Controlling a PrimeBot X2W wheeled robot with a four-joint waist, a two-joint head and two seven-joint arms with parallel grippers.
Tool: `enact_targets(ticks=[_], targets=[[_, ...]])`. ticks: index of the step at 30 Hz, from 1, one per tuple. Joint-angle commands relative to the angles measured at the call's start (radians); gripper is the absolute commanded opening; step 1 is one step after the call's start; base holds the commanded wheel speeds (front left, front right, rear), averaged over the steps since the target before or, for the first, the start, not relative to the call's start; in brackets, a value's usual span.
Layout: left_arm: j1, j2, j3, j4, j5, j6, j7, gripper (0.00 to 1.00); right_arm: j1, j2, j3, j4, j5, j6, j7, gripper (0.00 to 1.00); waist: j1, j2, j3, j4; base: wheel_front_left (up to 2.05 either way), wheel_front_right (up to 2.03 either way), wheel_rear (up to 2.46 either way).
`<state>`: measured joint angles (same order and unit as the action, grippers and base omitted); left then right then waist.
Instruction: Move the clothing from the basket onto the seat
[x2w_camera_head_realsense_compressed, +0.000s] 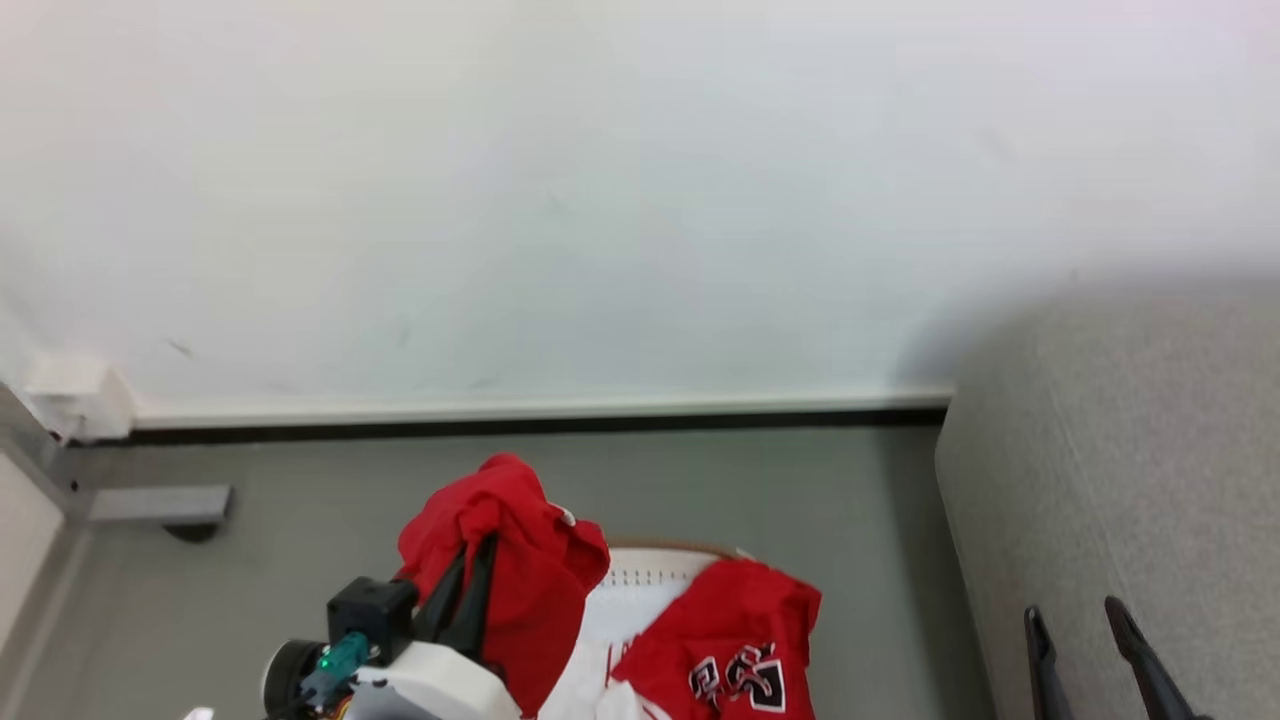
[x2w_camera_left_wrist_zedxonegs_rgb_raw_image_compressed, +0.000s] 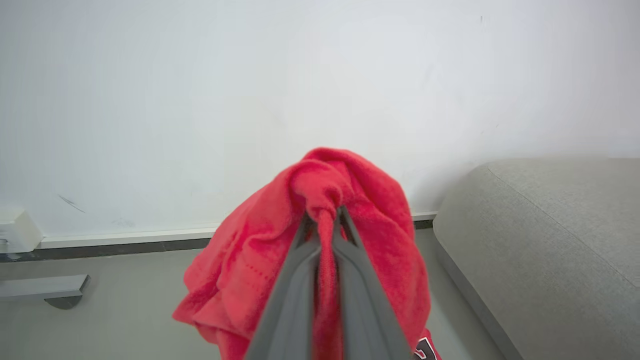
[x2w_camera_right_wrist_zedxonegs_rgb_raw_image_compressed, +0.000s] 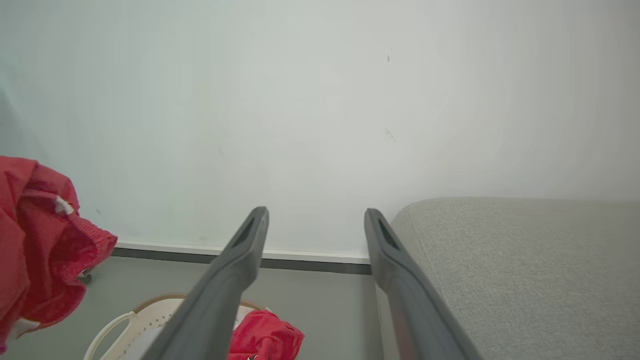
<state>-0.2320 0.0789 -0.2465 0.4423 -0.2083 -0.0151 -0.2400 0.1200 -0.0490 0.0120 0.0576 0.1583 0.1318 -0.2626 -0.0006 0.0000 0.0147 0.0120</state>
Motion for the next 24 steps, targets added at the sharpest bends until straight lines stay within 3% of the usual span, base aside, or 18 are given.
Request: enact_targets(ticks=[1,9,16,24], targets=[[0.031,0.011,0.002,-0.039,-0.011,0.005,0.012,0.0,0.024,-0.003,0.004,-0.005,-0.002,-0.002,-0.003,1.0,0.0006,0.0,-0.064,0.023,0.0,0.0,0.0],[0.081,0.019,-0.018,-0.21,-0.026,0.007,0.087,0.0,0.008,-0.002,0.093,-0.022,-0.029,-0.002,-0.003,1.0,0.0006,0.0,-0.088,0.027,0.0,0.0,0.0],[0.078,0.01,-0.072,-0.313,-0.032,-0.015,0.151,0.0,-0.086,-0.04,0.32,0.014,-0.002,-0.002,-0.003,1.0,0.0006,0.0,-0.089,0.028,0.0,0.0,0.0],[0.086,-0.002,-0.168,-0.371,-0.035,-0.052,0.209,0.0,-0.256,-0.098,0.579,0.115,0.127,-0.002,-0.003,1.0,0.0006,0.0,-0.083,0.031,0.0,0.0,0.0]])
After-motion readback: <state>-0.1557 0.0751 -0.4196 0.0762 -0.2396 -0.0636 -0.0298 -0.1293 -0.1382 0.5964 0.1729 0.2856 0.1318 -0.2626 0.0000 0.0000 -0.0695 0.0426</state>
